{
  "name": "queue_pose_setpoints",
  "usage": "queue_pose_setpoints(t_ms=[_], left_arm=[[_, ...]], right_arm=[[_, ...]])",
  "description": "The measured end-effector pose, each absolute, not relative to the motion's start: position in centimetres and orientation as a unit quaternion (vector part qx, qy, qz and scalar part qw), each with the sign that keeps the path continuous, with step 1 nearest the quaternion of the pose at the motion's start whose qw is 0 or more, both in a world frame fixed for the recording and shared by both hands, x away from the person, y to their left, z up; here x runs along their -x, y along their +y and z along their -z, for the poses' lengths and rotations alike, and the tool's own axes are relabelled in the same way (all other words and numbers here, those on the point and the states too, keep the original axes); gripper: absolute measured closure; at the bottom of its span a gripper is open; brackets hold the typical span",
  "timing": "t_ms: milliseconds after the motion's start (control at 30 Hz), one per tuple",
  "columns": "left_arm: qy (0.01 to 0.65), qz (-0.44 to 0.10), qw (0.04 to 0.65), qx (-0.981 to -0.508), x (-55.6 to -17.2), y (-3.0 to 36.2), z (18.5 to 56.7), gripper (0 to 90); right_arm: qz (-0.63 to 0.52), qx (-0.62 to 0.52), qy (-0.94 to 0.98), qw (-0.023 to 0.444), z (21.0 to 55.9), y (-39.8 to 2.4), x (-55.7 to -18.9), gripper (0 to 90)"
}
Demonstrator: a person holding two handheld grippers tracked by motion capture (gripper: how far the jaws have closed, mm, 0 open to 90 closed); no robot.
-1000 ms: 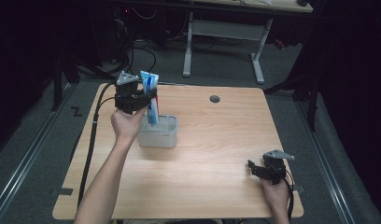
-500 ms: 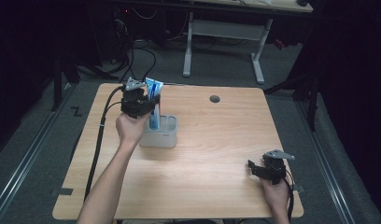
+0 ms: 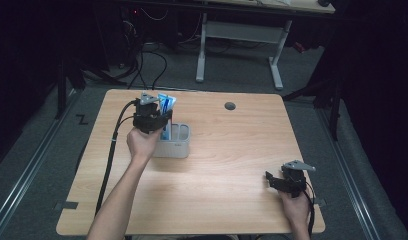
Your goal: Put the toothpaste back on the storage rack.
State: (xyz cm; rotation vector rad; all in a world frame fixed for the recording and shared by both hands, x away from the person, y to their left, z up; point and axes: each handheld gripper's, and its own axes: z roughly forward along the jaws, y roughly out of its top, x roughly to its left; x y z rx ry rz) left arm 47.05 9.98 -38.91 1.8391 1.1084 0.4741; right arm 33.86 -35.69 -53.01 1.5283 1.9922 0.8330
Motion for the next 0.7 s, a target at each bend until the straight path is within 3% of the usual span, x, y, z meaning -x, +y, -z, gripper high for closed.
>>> queue_pose_setpoints(t_ms=[700], left_arm=[[0.445,-0.196,0.439,-0.755,-46.7,9.6,40.5,71.7]], right_arm=[[-0.305,-0.56,0.73,0.245,53.0,-35.7,-33.9,28.9]])
